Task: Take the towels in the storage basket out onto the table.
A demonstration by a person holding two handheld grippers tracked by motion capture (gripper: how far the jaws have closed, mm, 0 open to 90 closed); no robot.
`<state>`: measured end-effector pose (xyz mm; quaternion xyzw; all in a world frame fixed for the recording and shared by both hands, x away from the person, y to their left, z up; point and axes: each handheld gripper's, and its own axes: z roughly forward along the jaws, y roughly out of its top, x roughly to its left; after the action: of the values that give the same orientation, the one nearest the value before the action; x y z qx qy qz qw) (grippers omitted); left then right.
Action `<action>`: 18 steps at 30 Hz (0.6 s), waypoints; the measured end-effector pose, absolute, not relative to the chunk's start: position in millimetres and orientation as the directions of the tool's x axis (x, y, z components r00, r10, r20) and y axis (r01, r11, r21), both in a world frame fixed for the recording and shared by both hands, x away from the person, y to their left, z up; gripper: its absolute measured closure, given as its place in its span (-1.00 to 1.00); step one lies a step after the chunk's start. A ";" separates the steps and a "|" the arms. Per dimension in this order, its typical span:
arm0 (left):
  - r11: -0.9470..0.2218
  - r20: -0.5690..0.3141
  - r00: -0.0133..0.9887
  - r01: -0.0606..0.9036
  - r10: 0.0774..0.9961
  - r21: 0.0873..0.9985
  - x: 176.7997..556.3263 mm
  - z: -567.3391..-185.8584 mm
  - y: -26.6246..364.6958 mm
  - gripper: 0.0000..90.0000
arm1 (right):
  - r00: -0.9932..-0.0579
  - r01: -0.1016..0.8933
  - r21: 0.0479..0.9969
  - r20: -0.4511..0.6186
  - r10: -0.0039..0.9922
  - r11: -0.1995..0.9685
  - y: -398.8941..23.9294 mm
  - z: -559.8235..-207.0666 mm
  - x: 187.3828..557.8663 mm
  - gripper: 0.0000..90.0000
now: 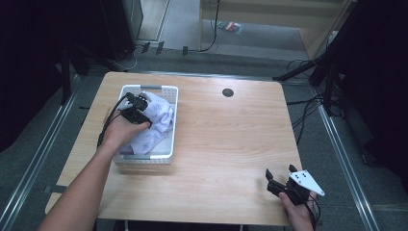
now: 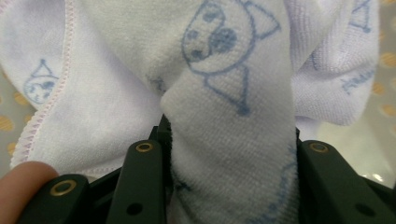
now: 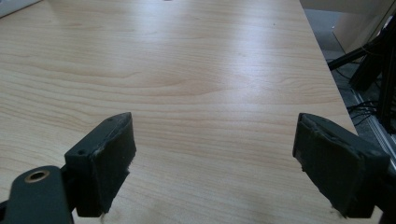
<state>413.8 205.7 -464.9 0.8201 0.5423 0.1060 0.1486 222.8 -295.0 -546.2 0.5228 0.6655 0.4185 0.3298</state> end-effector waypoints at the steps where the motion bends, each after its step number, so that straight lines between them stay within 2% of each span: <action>1: -0.369 0.018 0.389 0.856 0.921 0.363 413.4 -461.5 206.4 0.35 | -0.236 0.420 0.902 -0.002 0.972 0.104 -295.0 -546.2 222.8 -0.70; 18: -0.373 0.043 0.394 0.820 0.918 0.434 409.1 -392.9 212.4 0.34 | -0.237 0.421 0.900 -0.009 0.971 0.111 -294.4 -546.3 223.3 -0.70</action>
<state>409.1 212.4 -392.9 0.8165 0.5323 0.1401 0.1743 223.3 -294.4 -546.3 0.5214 0.6676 0.4156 0.3311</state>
